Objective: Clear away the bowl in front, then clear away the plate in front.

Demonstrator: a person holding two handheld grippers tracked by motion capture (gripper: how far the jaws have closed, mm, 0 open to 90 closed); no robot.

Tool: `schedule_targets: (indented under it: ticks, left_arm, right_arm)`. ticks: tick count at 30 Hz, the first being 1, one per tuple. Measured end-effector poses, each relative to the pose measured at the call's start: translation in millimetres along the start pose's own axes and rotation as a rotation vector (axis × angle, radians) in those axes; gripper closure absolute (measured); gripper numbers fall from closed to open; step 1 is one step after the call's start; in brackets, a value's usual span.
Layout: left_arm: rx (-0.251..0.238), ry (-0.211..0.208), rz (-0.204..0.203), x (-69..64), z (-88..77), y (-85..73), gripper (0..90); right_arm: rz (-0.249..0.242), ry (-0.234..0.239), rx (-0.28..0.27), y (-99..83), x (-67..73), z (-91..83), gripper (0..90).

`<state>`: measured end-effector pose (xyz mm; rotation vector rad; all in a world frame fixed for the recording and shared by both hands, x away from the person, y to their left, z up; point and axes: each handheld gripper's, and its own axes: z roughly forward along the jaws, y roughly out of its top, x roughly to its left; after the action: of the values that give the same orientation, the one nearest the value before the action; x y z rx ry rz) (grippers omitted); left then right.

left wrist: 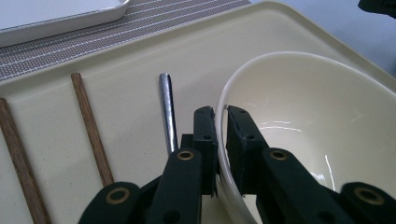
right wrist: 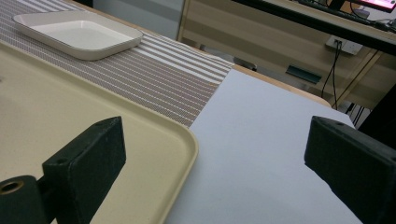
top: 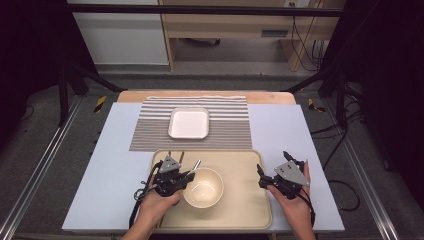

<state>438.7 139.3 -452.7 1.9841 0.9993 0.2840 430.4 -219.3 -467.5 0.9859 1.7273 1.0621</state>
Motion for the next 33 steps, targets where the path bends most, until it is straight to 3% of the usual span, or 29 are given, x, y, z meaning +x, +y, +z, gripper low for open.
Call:
schedule_targets:
  ticks: [4,7,10,17,24,33]
  left_arm:
    - [-0.007,0.026,0.044,-0.6,-3.0,5.2,64.6]
    - [-0.039,0.027,0.058,-1.4,-7.2,11.8,51.1]
    - [-0.051,0.042,0.113,-2.2,-10.1,18.9,42.8]
    - [-0.106,0.08,0.176,1.4,-12.5,34.8,25.0]
    - [-0.154,0.135,0.169,15.5,-13.8,50.6,11.6]
    - [-0.193,0.177,0.155,44.0,-11.0,74.6,6.9]
  right_arm:
    - [0.006,0.003,0.004,-1.1,-0.3,0.8,5.6]
    - [0.004,0.001,0.009,-1.7,-0.4,1.4,5.6]
    - [0.0,-0.002,0.008,-1.7,-0.3,1.1,5.6]
    - [-0.007,-0.004,0.01,-1.7,-0.3,1.4,5.6]
    - [-0.003,-0.004,0.006,-1.5,-1.7,1.3,5.6]
    - [0.004,-0.009,0.0,-1.4,-3.2,0.8,5.5]
